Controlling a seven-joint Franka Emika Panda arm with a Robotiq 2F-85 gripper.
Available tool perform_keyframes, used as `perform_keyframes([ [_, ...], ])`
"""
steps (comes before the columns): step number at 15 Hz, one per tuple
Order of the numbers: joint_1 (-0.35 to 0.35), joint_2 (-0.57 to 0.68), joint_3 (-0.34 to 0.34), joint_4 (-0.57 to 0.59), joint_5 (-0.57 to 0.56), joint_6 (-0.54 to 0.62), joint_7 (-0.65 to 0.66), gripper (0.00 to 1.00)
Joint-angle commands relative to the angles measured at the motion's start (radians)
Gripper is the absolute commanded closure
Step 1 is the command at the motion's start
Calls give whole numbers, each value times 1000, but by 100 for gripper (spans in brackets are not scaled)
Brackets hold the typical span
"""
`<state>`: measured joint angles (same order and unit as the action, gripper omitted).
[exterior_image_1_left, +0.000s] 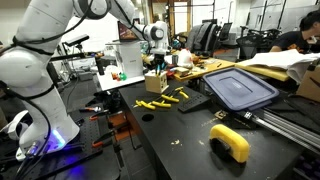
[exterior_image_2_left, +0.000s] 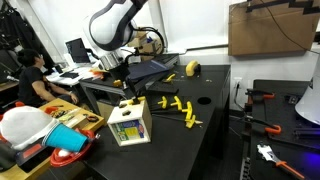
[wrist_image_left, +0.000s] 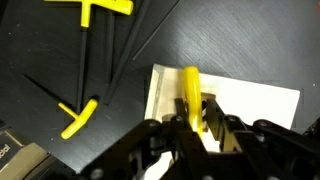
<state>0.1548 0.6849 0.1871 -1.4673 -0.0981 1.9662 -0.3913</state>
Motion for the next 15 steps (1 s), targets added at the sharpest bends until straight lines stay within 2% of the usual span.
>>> perform_keyframes([
  [1,0,-12,-4,-7,-8,8,-7,100],
  [2,0,-15,-4,-10,-8,10,-6,100],
  [3,-1,-19,-4,-13,-7,11,-6,96],
  [15,-16,-156,-7,-57,13,-98,25,96],
])
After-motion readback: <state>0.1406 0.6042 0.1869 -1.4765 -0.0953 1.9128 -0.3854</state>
